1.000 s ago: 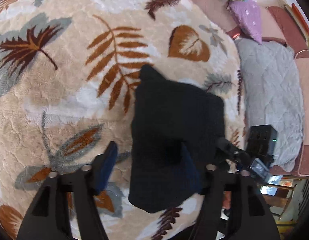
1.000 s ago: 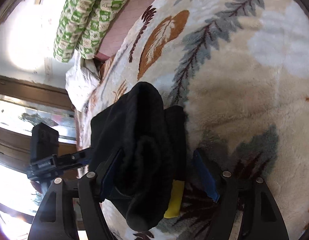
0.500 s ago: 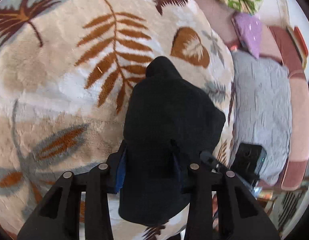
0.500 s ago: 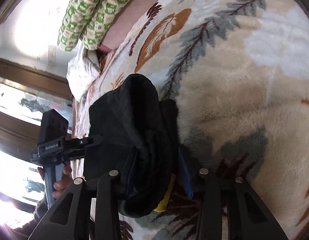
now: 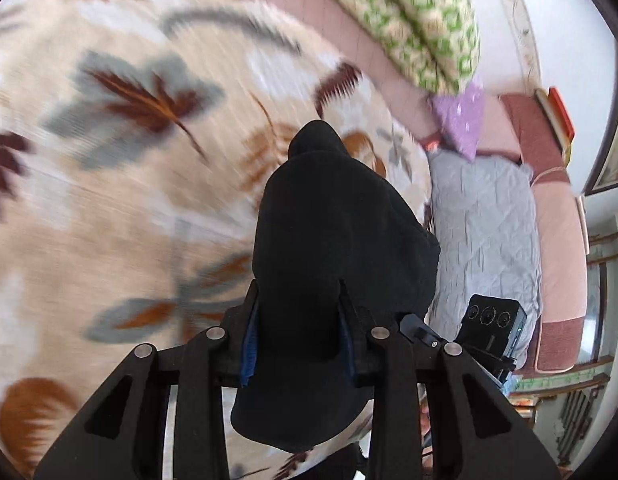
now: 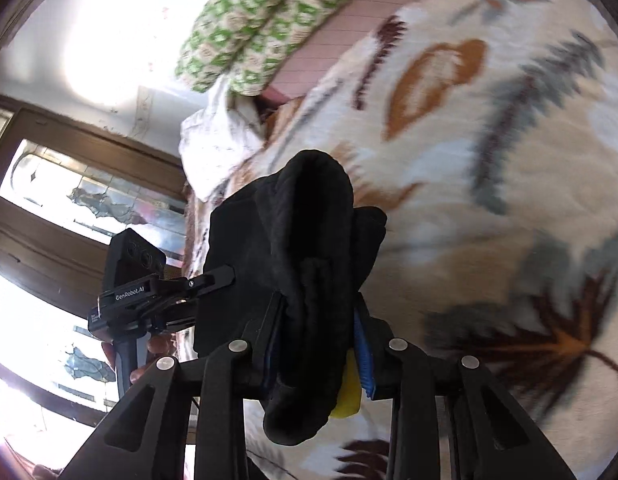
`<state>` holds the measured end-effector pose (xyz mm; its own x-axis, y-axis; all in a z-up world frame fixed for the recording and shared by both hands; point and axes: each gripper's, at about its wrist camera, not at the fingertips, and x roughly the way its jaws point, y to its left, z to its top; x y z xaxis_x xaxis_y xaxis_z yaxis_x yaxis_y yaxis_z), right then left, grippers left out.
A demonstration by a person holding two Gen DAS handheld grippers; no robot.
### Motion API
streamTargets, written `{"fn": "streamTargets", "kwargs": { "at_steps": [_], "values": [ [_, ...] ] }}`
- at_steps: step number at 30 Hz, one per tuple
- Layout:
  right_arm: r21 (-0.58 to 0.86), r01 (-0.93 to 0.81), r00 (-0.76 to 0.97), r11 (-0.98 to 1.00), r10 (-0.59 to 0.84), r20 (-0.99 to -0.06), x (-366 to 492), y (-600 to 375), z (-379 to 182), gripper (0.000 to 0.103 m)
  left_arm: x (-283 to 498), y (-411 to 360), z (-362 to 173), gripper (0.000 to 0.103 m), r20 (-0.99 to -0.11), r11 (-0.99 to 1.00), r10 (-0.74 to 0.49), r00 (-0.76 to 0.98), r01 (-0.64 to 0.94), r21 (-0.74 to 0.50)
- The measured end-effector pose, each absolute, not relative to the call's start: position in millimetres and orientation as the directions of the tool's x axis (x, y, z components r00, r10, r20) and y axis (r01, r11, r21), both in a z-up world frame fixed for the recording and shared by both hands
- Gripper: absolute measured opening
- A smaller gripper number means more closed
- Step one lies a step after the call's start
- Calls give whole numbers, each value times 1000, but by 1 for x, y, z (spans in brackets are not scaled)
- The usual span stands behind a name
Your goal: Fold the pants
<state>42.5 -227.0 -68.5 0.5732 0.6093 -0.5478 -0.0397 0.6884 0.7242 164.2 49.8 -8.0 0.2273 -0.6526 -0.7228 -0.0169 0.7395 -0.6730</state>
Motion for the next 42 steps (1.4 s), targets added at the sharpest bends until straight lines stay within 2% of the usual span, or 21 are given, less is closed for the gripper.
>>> {"fn": "streamTargets", "kwargs": {
  "at_steps": [5,8,11,14,15,16,17,21,26,27,29,30,33,36,42],
  "values": [
    [697,-99,544,710,625,-560,77,-157,-55,31,160,112,-15,30,-772,786,-579,262,-73,-614],
    [699,-83,510,711,633,-583,92,-124,-74,31,158,135,-39,31,-812,817,-536,230,-100,-567],
    [677,-61,475,733,618,-626,96,-98,-99,32,160,146,-63,36,-857,863,-477,195,-81,-498],
    [614,-52,509,788,550,-662,92,-82,-113,42,159,149,-66,52,-857,879,-461,230,-16,-477],
    [596,-54,530,801,529,-663,90,-81,-114,44,159,147,-66,64,-865,893,-437,246,10,-449],
    [575,-45,547,817,502,-670,88,-81,-114,52,158,144,-66,72,-872,907,-415,260,43,-419],
    [563,-35,552,825,486,-678,87,-84,-117,57,157,142,-67,72,-872,910,-412,265,62,-411],
    [621,-1,556,784,517,-651,77,-101,-119,58,151,150,-50,71,-873,913,-397,283,21,-408],
    [613,-41,646,789,489,-586,44,-102,-59,63,112,159,-11,71,-874,954,-269,404,-15,-300],
    [590,-41,654,806,468,-594,37,-98,-48,67,102,157,-5,71,-876,968,-216,431,-22,-249],
    [521,-28,671,853,402,-623,13,-83,-29,99,76,152,3,71,-862,987,-123,493,-32,-159],
    [489,-4,678,872,361,-640,4,-76,-26,103,62,149,4,71,-852,993,-61,520,-53,-103],
    [374,84,687,924,218,-694,-26,-51,-27,103,32,139,-2,71,-844,994,34,535,-105,-26],
    [195,187,646,963,29,-763,-51,-28,-47,103,9,140,-13,71,-838,985,48,544,-163,-50],
    [81,153,667,985,-43,-744,-85,-2,-66,103,-19,131,-17,71,-799,973,139,585,-230,1]
  ]
}}
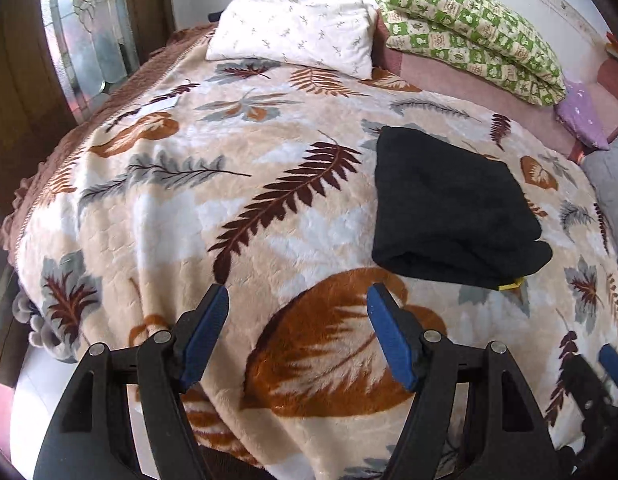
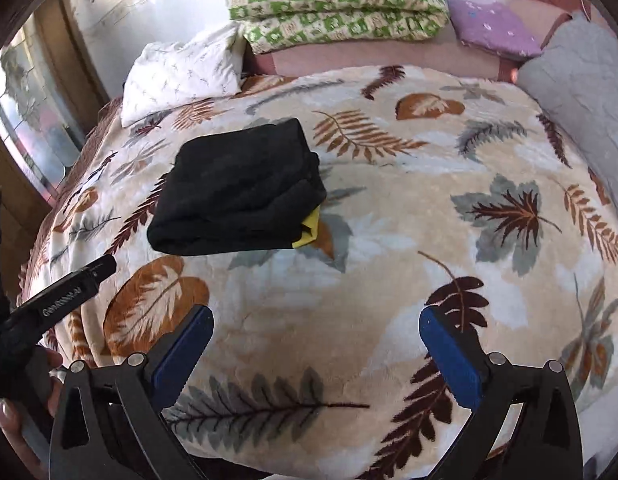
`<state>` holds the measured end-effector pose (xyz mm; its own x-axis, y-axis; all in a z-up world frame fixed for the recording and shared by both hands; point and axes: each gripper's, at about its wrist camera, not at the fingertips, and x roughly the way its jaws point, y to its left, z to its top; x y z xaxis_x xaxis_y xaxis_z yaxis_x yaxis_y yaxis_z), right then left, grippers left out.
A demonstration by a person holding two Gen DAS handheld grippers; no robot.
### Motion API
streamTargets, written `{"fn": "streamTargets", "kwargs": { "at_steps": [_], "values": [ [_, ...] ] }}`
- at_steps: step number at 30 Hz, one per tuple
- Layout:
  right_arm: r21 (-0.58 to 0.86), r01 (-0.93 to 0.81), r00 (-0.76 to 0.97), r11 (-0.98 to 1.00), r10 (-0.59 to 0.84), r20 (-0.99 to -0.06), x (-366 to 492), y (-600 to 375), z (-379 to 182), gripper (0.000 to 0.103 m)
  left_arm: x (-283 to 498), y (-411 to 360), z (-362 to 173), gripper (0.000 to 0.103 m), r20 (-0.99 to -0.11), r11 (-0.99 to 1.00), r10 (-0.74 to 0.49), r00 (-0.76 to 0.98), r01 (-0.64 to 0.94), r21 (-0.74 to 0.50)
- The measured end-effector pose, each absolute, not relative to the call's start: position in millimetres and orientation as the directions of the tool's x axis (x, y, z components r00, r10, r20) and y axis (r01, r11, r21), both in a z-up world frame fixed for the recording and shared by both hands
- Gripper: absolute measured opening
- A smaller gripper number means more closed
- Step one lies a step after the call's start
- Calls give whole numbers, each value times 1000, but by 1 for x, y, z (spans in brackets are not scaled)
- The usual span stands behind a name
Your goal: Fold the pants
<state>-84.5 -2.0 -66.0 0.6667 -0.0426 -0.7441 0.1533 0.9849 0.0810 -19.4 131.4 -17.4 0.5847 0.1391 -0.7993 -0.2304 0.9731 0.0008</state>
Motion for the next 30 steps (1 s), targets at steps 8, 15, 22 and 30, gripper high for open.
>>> {"fn": "streamTargets", "kwargs": {
  "at_steps": [8,15,22,30],
  "values": [
    [33,105,747,994,-57,-662,-98,10,-36,103,-34,123,-6,72,-731,966,181,658,-257,7],
    [23,120,760,993,-77,-645,-99,6,-35,103,-33,111,-6,72,-720,969,211,661,-236,68],
    [-28,154,772,988,-138,-621,-104,3,-35,103,-37,107,-5,72,-714,969,219,666,-236,77],
    [-27,163,771,986,-145,-620,-105,1,-37,103,-41,106,-5,72,-716,971,206,667,-229,66]
  ]
}}
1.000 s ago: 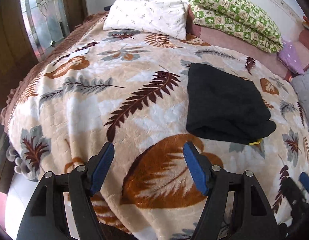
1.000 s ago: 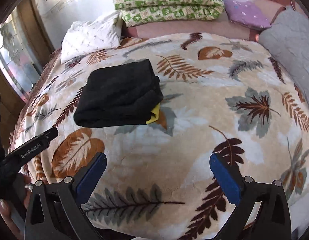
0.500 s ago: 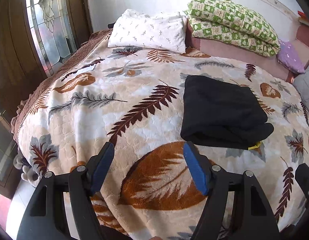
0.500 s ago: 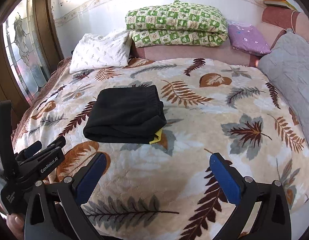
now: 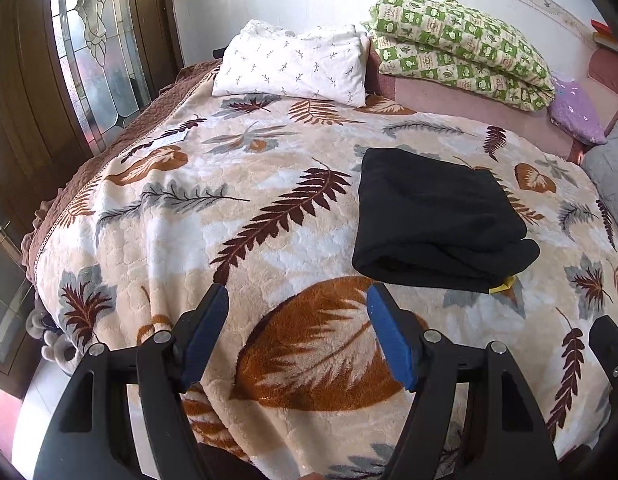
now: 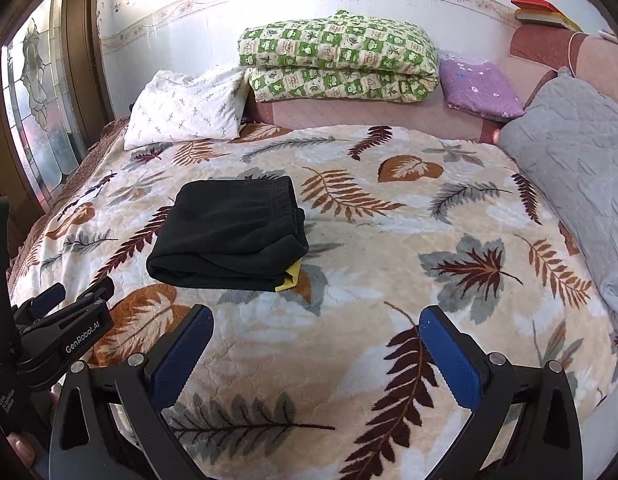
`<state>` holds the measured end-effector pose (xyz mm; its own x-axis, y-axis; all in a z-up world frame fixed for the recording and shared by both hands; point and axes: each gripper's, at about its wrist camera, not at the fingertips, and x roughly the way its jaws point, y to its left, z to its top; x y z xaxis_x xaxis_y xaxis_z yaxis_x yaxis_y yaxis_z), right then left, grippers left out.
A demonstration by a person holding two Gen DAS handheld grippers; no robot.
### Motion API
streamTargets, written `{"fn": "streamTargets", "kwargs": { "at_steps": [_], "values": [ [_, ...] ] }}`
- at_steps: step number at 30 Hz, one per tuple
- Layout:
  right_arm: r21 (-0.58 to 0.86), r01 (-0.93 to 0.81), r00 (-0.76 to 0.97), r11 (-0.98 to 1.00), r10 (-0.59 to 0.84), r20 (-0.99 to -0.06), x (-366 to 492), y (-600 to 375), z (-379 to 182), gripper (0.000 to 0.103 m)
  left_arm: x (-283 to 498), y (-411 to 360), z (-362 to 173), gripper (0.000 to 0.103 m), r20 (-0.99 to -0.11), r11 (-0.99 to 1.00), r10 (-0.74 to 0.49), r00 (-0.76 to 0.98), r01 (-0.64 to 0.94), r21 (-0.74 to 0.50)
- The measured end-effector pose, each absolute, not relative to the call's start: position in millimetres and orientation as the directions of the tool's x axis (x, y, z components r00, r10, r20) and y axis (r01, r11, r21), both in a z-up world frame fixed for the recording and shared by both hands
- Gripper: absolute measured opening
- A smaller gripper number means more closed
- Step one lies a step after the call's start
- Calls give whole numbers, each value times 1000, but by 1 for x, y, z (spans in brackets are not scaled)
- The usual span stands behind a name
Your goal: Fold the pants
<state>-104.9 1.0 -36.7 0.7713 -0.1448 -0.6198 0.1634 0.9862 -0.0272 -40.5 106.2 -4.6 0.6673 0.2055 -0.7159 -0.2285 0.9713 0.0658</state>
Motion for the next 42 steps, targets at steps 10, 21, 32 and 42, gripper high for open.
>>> {"fn": "streamTargets", "kwargs": {
  "at_steps": [10,21,32,42],
  "values": [
    [-13,182,772,983,-151,-618,-109,-5,-40,103,-48,99,1,72,-724,978,160,671,-209,22],
    [4,203,765,979,-156,-624,-110,-17,-44,103,-49,82,8,72,-706,985,128,696,-171,10],
    [19,225,761,974,-163,-628,-111,-26,-44,103,-48,75,6,72,-717,989,105,689,-148,2],
    [21,225,749,974,-159,-643,-107,-27,-47,103,-45,73,4,72,-724,990,97,683,-140,1]
  ]
}}
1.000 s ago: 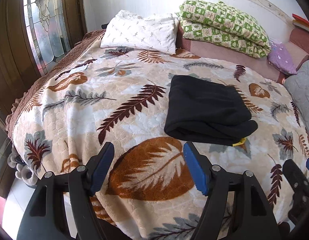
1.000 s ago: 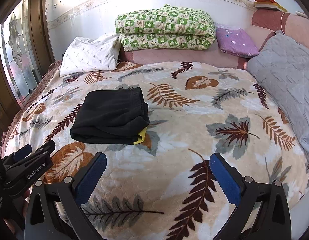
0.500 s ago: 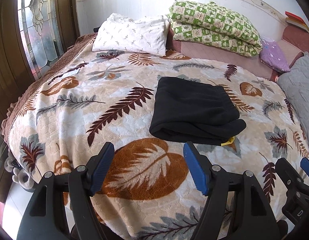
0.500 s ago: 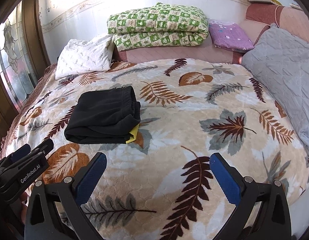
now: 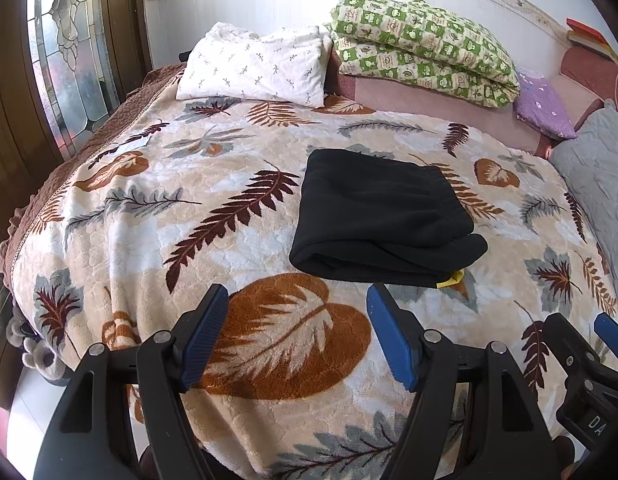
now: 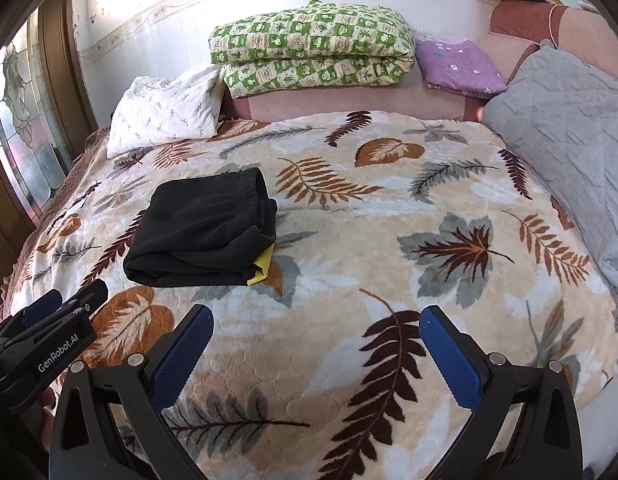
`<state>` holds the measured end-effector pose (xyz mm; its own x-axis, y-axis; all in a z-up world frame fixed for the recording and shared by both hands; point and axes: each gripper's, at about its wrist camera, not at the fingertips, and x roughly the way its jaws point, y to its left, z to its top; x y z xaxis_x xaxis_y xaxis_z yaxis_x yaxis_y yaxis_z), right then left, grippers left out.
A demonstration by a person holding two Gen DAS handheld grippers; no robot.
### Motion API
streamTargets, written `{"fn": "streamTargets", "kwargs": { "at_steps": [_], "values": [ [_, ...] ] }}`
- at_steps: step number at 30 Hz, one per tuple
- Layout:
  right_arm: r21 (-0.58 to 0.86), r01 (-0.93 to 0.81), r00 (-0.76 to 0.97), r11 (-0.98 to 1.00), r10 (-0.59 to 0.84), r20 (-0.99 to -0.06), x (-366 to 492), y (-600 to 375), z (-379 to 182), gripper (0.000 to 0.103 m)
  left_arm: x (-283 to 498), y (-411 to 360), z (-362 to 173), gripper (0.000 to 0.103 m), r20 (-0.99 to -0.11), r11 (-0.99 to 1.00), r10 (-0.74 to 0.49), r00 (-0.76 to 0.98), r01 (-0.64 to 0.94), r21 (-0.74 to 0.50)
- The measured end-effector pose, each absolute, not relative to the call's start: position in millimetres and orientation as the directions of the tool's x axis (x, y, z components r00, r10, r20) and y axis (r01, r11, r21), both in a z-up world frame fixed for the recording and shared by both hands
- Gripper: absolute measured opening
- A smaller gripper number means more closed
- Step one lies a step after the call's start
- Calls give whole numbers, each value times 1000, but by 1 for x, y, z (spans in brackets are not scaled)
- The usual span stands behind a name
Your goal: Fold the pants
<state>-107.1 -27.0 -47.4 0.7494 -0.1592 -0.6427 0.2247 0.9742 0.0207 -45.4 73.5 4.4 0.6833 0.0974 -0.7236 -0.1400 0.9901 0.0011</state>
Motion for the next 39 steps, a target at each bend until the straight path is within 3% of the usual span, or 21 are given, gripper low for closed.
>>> {"fn": "streamTargets", "kwargs": {
  "at_steps": [39],
  "values": [
    [17,228,730,973,-159,-665,-100,-33,-56,103,-38,75,-4,72,-748,993,84,659,-118,8]
  ]
}}
